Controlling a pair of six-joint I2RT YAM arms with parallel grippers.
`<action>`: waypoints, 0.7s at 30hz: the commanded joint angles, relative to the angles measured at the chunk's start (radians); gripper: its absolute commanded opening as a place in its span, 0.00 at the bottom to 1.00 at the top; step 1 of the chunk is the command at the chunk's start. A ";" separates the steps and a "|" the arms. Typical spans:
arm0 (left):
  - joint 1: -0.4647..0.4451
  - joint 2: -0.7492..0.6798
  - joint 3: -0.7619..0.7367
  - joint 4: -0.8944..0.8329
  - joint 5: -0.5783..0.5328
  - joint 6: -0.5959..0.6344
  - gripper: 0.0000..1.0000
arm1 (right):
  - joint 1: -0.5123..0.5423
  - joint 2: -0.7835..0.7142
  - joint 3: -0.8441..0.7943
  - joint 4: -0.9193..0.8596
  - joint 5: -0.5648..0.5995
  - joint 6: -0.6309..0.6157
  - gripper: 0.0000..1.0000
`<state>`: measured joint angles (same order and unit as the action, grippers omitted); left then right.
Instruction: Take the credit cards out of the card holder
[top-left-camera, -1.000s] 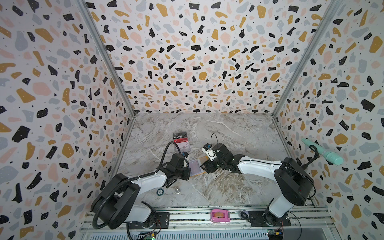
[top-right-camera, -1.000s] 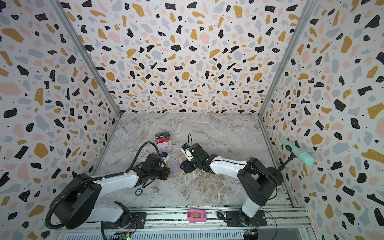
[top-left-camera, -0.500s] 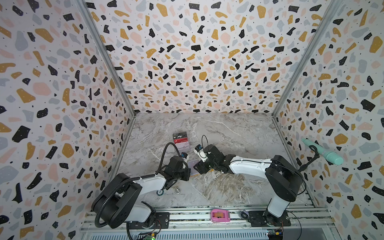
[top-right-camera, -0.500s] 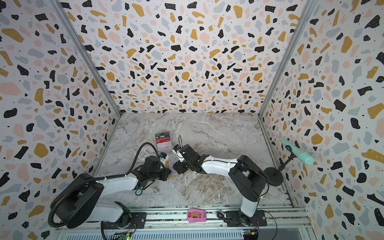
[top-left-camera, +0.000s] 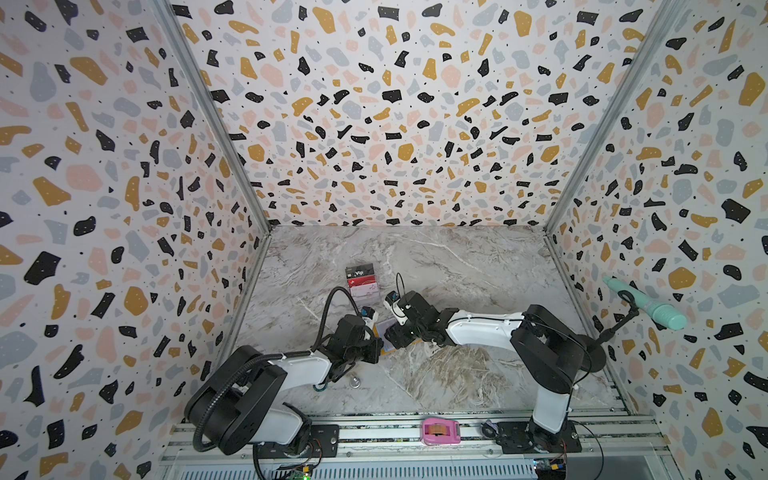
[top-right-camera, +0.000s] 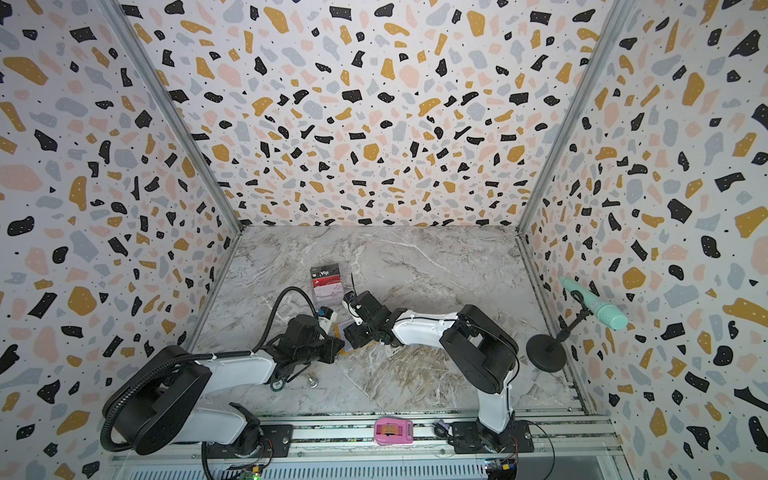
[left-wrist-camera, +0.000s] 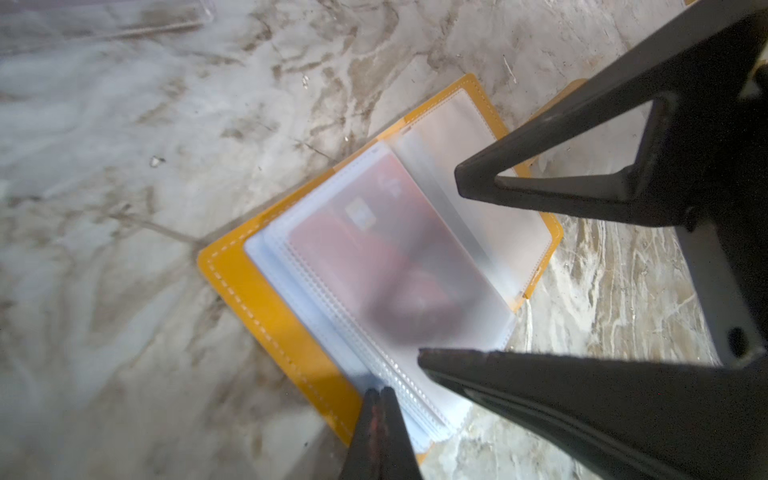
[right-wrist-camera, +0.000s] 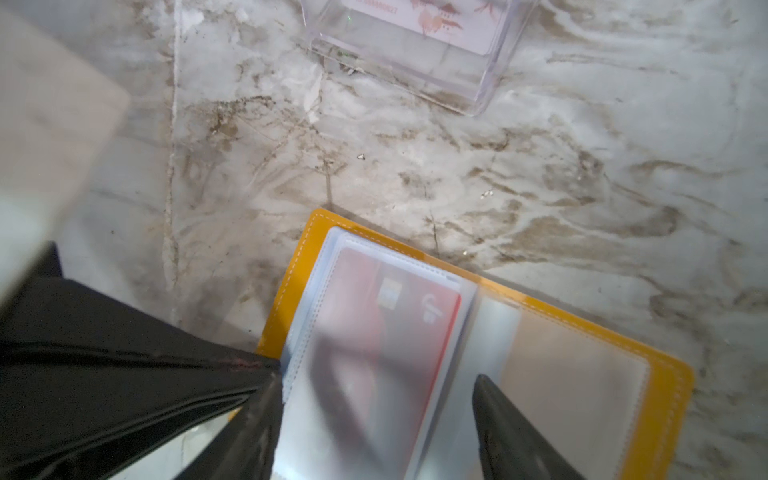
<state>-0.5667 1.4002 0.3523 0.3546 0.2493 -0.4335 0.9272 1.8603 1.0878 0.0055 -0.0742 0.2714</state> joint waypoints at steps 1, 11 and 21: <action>-0.004 0.028 -0.035 -0.045 0.003 -0.021 0.00 | 0.009 0.008 0.031 -0.029 0.017 0.006 0.74; -0.004 0.018 -0.061 -0.032 -0.013 -0.051 0.00 | 0.024 0.033 0.030 -0.025 0.023 -0.005 0.78; -0.004 0.022 -0.053 -0.048 -0.022 -0.051 0.00 | 0.025 0.049 0.012 -0.043 0.084 0.012 0.67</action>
<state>-0.5667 1.4029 0.3260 0.4088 0.2459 -0.4839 0.9478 1.8919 1.0878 0.0055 -0.0292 0.2729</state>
